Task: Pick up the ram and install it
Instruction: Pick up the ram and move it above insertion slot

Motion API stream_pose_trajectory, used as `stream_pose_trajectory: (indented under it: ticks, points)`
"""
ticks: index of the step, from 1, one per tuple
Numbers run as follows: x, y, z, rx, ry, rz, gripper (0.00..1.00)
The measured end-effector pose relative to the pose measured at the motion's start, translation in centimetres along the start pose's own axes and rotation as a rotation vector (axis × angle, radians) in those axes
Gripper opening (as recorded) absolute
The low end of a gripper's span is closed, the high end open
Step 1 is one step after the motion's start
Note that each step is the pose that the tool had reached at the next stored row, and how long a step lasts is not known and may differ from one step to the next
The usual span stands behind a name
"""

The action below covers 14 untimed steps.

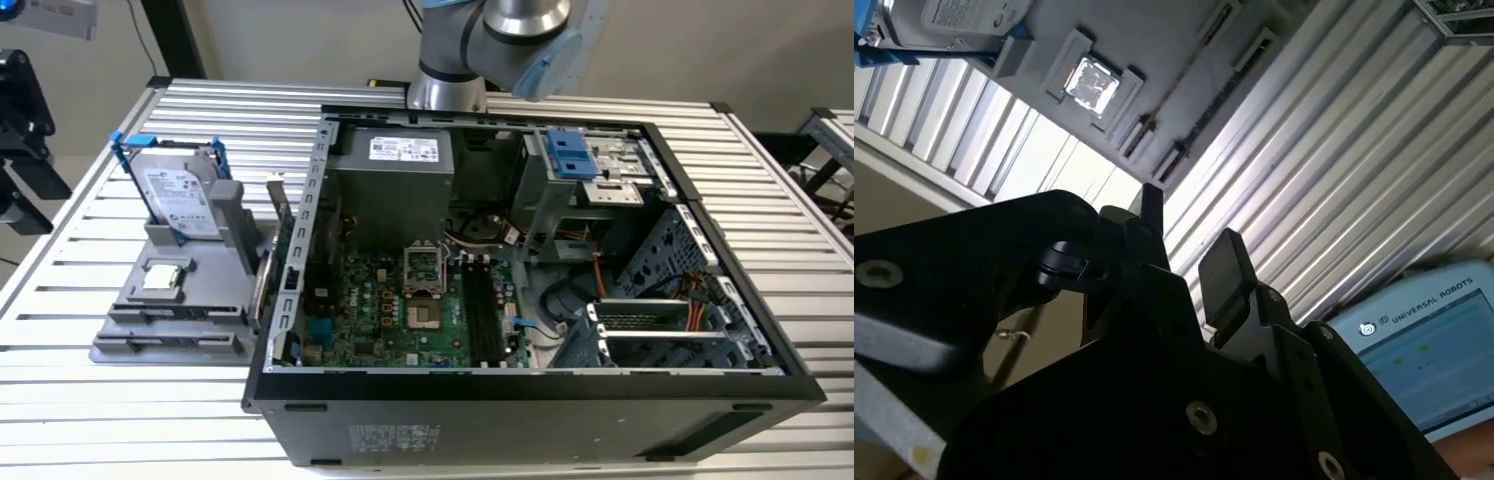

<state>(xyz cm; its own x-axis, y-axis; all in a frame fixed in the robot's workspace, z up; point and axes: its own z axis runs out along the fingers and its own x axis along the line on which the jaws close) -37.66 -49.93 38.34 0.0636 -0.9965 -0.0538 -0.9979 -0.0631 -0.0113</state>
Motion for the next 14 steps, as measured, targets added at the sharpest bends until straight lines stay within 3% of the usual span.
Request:
stream_pose_trajectory:
  ticks: [2,5,7,14]
  points:
    - [-0.01,-0.13,0.16,-0.0002,0.0090,0.002,1.00]
    - [-0.08,-0.39,0.29,-0.0040,0.0337,0.002,1.00]
    - [-0.26,-0.50,0.49,-0.0050,0.0442,0.002,1.00]
    - [-0.45,-0.53,0.60,-0.0051,0.0455,0.002,1.00]
